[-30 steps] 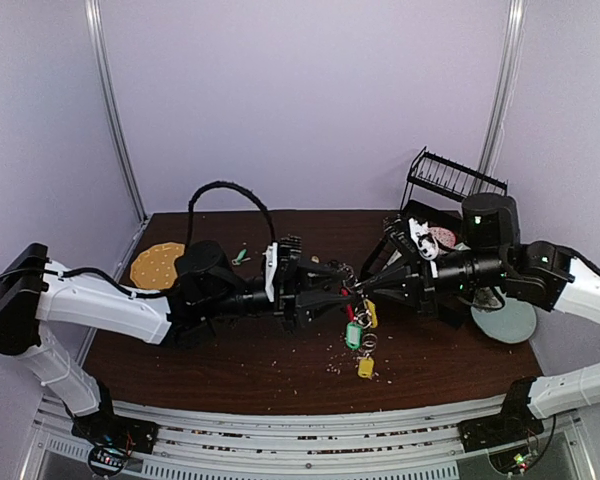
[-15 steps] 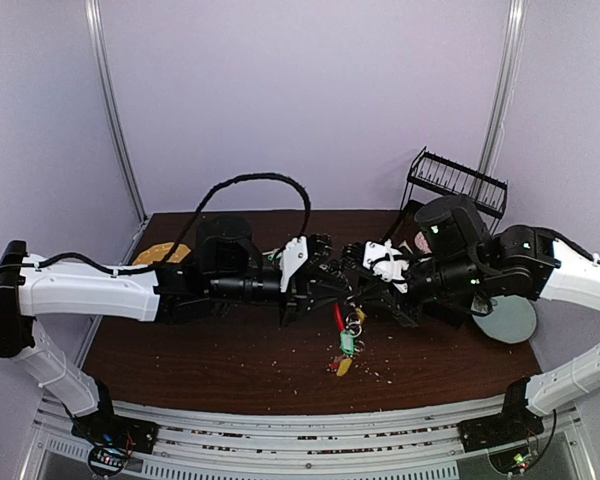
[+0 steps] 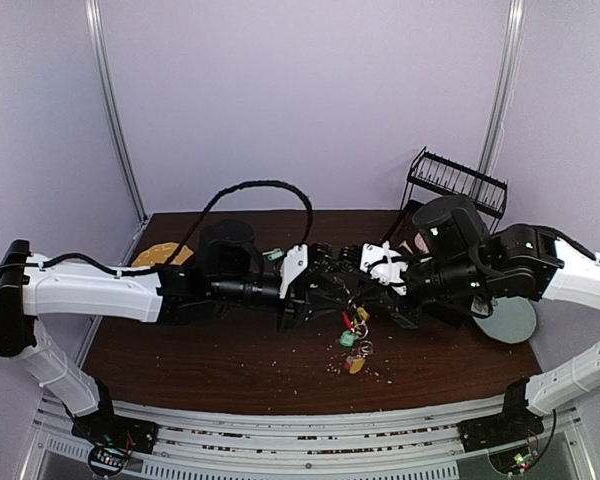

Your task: Put the keys on the keyring

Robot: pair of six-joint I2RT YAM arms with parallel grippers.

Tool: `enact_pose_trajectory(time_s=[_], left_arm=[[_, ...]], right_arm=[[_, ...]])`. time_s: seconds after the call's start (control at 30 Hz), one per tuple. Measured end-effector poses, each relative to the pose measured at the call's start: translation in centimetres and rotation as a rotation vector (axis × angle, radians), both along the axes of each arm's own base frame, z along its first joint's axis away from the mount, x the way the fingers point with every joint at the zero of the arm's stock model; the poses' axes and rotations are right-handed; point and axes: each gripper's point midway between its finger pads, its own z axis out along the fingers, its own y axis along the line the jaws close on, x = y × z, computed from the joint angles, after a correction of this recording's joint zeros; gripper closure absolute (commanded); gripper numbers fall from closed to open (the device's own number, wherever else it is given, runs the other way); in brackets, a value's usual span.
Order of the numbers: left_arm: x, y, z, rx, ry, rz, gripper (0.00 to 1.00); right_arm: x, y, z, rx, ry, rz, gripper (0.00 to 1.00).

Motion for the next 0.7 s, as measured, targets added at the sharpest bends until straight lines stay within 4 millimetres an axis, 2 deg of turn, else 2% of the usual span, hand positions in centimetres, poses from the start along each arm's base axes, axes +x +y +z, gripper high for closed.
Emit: enact_pose_trajectory(time_s=[0.2, 0.47, 0.7], left_arm=[[-0.4, 0.8, 0.4, -0.017, 0.005, -0.020, 0.66], [0.5, 0.6, 1.6, -0.064, 0.028, 0.037, 0.81], [0.9, 0.2, 1.6, -0.063, 0.021, 0.085, 0.78]], right_arm=[[0.6, -0.1, 0.2, 0.000, -0.024, -0.027, 1.00], [0.9, 0.3, 0.4, 0.016, -0.032, -0.034, 1.00], [1.0, 0.6, 0.5, 0.021, -0.035, -0.034, 1.00]])
